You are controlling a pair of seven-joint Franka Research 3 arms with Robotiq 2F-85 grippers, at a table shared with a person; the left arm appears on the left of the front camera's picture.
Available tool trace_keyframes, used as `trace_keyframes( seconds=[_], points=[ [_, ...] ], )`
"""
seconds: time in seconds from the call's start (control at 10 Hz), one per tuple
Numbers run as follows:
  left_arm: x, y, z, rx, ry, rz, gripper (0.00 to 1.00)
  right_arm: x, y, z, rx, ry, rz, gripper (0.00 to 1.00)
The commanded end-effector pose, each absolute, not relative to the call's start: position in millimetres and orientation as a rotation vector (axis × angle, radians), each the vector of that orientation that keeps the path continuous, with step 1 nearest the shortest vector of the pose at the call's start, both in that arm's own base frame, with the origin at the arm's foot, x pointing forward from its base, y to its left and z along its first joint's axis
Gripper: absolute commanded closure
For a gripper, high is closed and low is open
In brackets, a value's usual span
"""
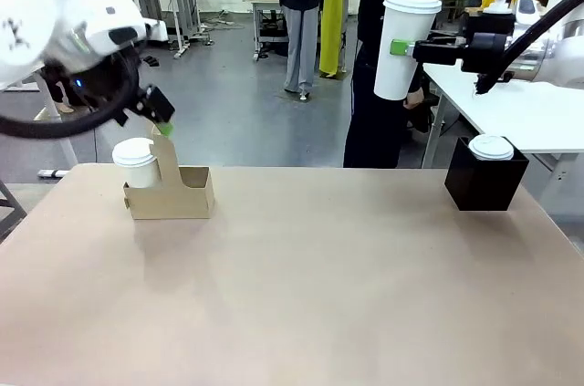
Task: Pour a drink into a cup and package it in a carrier.
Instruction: Position the Cup Carrier in the center of the table.
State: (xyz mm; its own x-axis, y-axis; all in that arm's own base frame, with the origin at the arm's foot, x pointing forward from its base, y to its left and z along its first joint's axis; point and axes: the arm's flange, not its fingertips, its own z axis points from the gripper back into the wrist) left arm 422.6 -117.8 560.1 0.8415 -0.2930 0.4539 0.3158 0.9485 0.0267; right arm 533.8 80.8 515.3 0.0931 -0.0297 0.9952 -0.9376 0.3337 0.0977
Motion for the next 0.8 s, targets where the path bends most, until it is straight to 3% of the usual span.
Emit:
trace_keyframes(
  seconds=[0.0,0.3,0.7],
  points=[
    [462.6,-118.4,569.0,-0.042,-0.403,-0.229,0.00,533.5,81.9,520.5,1.018,-1.297,0.871,0.20],
    [516.3,-115.7,551.2,-0.065,-0.318,-0.127,0.00,533.5,81.9,520.5,1.018,-1.297,0.871,0.20],
    [541.3,-128.3,515.1,-0.043,-0.252,-0.027,0.00,533.5,81.9,520.5,1.018,-1.297,0.871,0.20]
  ],
)
